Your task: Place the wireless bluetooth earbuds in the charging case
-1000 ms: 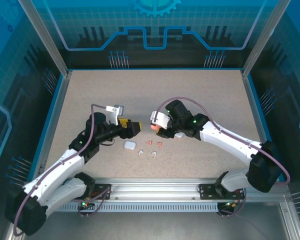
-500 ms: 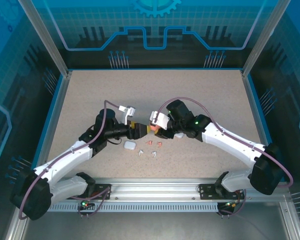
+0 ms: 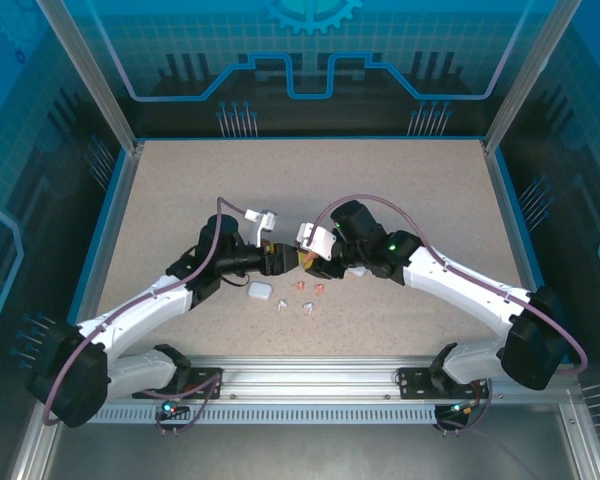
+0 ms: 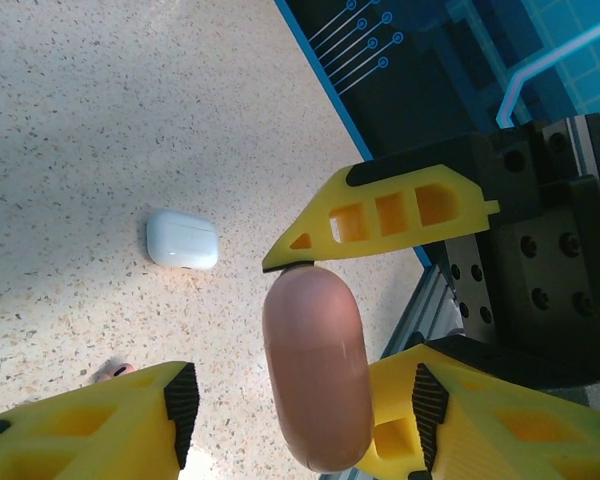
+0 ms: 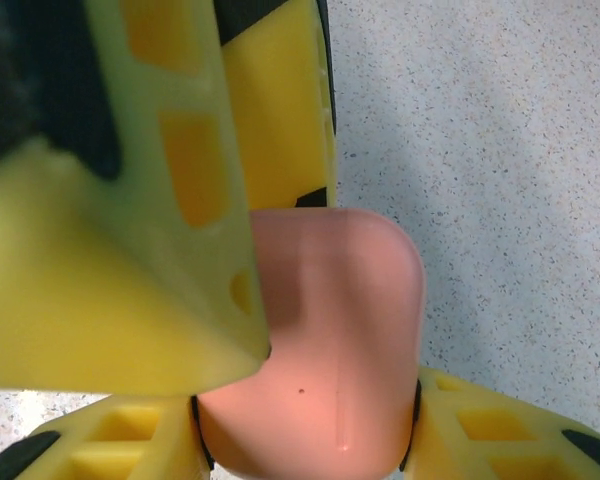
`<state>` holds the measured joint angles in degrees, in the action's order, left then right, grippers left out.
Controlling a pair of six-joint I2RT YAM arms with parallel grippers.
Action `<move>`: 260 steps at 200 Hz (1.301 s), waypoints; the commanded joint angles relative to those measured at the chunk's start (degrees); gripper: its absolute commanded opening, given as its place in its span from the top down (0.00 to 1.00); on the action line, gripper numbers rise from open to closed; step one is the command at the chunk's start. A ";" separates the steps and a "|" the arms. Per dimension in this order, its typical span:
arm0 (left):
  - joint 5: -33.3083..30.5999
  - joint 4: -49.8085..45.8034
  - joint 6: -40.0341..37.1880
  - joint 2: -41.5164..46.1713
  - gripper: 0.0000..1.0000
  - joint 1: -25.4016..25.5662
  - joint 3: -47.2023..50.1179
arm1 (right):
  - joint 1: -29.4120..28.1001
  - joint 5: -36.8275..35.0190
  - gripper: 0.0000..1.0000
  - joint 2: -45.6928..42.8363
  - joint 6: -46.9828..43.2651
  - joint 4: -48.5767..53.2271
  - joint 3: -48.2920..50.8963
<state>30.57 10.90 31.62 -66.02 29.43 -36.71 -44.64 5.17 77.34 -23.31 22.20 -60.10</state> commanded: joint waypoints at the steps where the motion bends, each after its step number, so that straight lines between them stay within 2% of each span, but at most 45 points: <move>1: 1.89 0.97 0.39 -0.43 0.41 0.43 -2.22 | -0.65 0.51 0.55 -1.16 1.29 -1.59 -1.17; 137: 4.76 0.78 -0.14 -2.31 0.66 0.50 -3.28 | -0.65 -0.05 0.52 0.62 2.37 -1.21 -2.82; 164: 4.42 0.95 -0.72 -1.19 0.71 0.52 -3.06 | -0.30 -0.01 0.43 -0.28 3.64 -0.41 -3.20; 201: 3.24 4.81 -1.77 1.80 0.75 0.56 -1.13 | 0.83 2.04 0.21 -4.88 6.92 0.13 -1.82; 224: 2.71 10.78 -2.34 4.72 0.84 0.54 1.45 | 3.70 8.03 0.11 -11.02 11.43 -1.08 0.72; 231: 2.57 12.89 -2.76 5.80 0.86 0.52 2.38 | 5.04 10.60 0.01 -13.25 13.24 -2.15 1.87; 260: 3.10 23.90 -5.26 9.83 0.89 0.86 6.54 | 9.92 19.35 0.00 -22.30 21.54 -9.02 6.55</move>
<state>33.26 22.44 29.80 -59.44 29.65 -33.23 -37.71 14.90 60.88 -10.44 19.40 -56.62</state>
